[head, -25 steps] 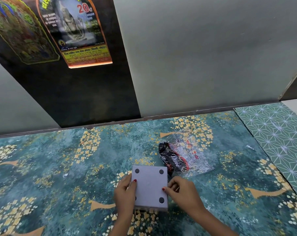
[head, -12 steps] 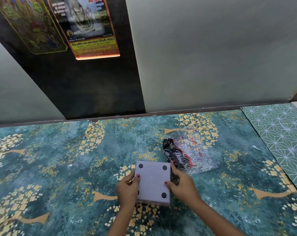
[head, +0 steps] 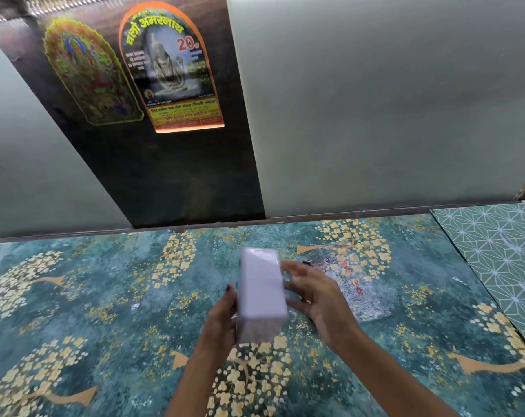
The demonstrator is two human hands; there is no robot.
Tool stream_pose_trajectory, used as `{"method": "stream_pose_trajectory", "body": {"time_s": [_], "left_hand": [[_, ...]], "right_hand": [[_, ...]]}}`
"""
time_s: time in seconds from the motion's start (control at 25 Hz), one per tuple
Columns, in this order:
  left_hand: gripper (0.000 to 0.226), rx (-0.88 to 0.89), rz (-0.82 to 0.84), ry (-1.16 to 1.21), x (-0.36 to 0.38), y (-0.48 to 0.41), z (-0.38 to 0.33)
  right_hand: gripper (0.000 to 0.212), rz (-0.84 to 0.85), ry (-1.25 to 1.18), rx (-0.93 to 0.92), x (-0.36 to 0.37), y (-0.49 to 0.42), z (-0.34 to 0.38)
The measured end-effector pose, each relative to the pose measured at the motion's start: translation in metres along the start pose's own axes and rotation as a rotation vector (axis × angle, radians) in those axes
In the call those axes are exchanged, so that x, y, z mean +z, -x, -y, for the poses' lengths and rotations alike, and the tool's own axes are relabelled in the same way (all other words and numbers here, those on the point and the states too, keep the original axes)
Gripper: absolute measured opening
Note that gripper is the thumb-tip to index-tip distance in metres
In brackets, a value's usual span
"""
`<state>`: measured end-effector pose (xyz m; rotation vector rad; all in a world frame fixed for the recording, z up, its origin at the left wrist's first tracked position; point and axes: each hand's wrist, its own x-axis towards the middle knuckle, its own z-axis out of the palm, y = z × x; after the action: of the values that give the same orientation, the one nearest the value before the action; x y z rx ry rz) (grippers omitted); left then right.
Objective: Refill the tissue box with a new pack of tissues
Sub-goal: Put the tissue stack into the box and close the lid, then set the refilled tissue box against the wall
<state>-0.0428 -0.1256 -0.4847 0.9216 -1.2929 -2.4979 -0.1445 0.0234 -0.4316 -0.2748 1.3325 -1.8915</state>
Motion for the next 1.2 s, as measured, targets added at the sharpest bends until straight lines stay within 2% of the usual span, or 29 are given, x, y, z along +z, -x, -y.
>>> {"method": "stream_pose_trajectory", "body": {"time_s": [0.12, 0.2, 0.28, 0.32, 0.36, 0.4, 0.44, 0.48, 0.52, 0.6, 0.64, 0.76, 0.84, 0.96, 1.2], "left_hand": [[0.092, -0.05, 0.319, 0.378, 0.016, -0.002, -0.007], [0.092, -0.088, 0.39, 0.433, 0.017, -0.009, -0.003], [0.082, -0.106, 0.387, 0.437, 0.015, -0.016, 0.001], [0.078, -0.092, 0.358, 0.428, 0.014, -0.019, 0.0], [0.074, -0.068, 0.345, 0.432, 0.015, -0.02, -0.002], [0.071, -0.047, 0.335, 0.448, 0.016, -0.021, -0.004], [0.067, -0.033, 0.319, 0.468, 0.018, -0.025, -0.005], [0.061, -0.025, 0.29, 0.481, 0.021, -0.029, -0.008], [0.055, -0.022, 0.235, 0.484, 0.024, -0.036, -0.011], [0.046, -0.025, 0.098, 0.434, 0.026, -0.056, -0.018], [0.044, -0.034, 0.005, 0.349, 0.025, -0.067, -0.022], [0.038, -0.045, -0.252, 0.022, 0.02, -0.095, -0.038], [0.036, -0.049, -0.26, -0.102, 0.022, -0.105, -0.052], [0.02, -0.093, -0.187, -0.191, 0.029, -0.108, -0.058], [0.026, -0.124, -0.118, -0.385, 0.025, -0.108, -0.047]], "right_hand": [[0.03, 0.139, 0.051, -0.057, 0.015, -0.009, 0.016], [0.029, 0.145, 0.218, -0.164, 0.015, -0.014, 0.018], [0.026, 0.019, 0.517, -0.295, 0.004, -0.022, 0.018], [0.041, -0.026, 0.717, -0.304, -0.005, -0.03, 0.015], [0.065, -0.037, 0.854, -0.247, -0.013, -0.038, 0.012], [0.087, -0.039, 0.86, -0.129, -0.017, -0.047, 0.007], [0.099, -0.052, 0.738, 0.024, -0.019, -0.055, 0.003], [0.096, -0.051, 0.566, 0.169, -0.021, -0.063, -0.003], [0.079, -0.034, 0.409, 0.296, -0.021, -0.067, -0.005], [0.049, -0.019, 0.254, 0.405, -0.023, -0.077, -0.005], [0.047, -0.064, 0.237, 0.4, -0.025, -0.085, -0.004], [0.062, -0.3, 0.233, 0.332, -0.038, -0.124, 0.0], [0.062, -0.436, 0.251, 0.277, -0.042, -0.15, 0.005], [0.061, -0.519, 0.44, 0.153, -0.047, -0.187, 0.01], [0.053, -0.416, 0.756, -0.041, -0.053, -0.204, -0.001]]}}
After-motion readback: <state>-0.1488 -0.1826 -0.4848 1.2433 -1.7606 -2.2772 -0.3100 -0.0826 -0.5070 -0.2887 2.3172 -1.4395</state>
